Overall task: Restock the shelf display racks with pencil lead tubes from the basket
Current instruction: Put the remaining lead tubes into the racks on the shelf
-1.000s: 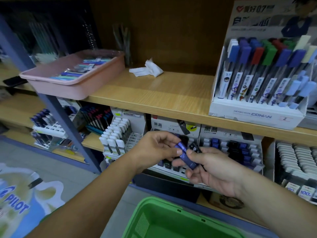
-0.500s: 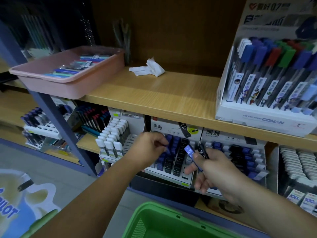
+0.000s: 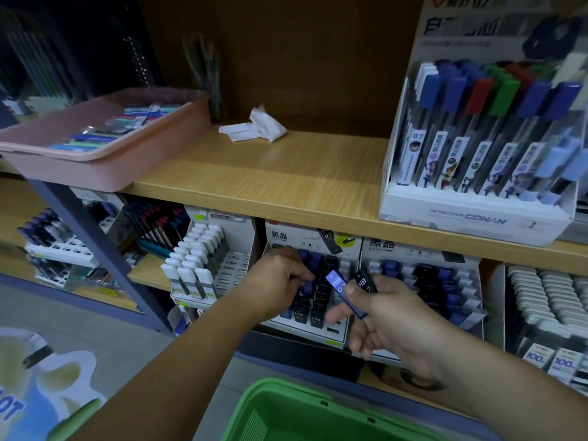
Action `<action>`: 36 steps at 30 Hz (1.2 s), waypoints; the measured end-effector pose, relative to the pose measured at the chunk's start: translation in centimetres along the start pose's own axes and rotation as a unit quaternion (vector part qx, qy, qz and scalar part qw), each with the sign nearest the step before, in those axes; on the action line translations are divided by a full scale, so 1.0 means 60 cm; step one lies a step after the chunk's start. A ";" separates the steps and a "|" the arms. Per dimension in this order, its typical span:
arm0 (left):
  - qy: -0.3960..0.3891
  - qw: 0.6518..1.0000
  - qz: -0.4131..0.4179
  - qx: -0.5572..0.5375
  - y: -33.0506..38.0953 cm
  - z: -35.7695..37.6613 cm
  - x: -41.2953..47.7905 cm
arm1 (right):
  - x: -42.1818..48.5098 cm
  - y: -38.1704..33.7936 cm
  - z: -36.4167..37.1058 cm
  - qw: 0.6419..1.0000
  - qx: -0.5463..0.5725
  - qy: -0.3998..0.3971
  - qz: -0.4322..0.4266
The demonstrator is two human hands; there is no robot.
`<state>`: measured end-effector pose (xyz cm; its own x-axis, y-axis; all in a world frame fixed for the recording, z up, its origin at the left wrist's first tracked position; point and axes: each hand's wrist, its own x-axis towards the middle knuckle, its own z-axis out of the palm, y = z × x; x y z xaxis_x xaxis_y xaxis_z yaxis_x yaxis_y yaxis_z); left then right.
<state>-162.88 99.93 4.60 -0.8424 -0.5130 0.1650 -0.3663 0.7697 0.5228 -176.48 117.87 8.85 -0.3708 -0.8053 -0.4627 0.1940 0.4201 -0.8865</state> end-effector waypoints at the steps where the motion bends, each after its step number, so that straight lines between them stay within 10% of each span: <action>1: -0.001 1.000 -0.005 0.006 -0.001 0.000 -0.001 | -0.003 -0.002 0.000 1.000 0.002 -0.005 0.004; 8: -0.012 0.932 -0.150 -0.330 0.073 -0.034 -0.017 | -0.001 -0.003 -0.001 1.000 -0.011 0.016 0.010; 20: 0.029 0.896 -0.168 -0.410 0.078 -0.045 -0.026 | -0.006 -0.010 0.023 0.996 -0.058 0.042 -0.046; 25: 0.133 0.938 -0.166 -0.273 0.034 -0.046 -0.022 | -0.007 -0.026 0.006 0.961 -0.248 0.077 -0.097; 36: 0.006 0.992 -0.086 -0.094 0.016 -0.019 -0.019 | -0.015 -0.021 -0.018 0.943 -0.319 0.012 -0.089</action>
<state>-161.81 100.79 5.86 -0.7688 -0.6356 0.0698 -0.4222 0.5866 0.6912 -177.39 118.51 10.36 -0.3686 -0.8801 -0.2993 -0.4570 0.4520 -0.7660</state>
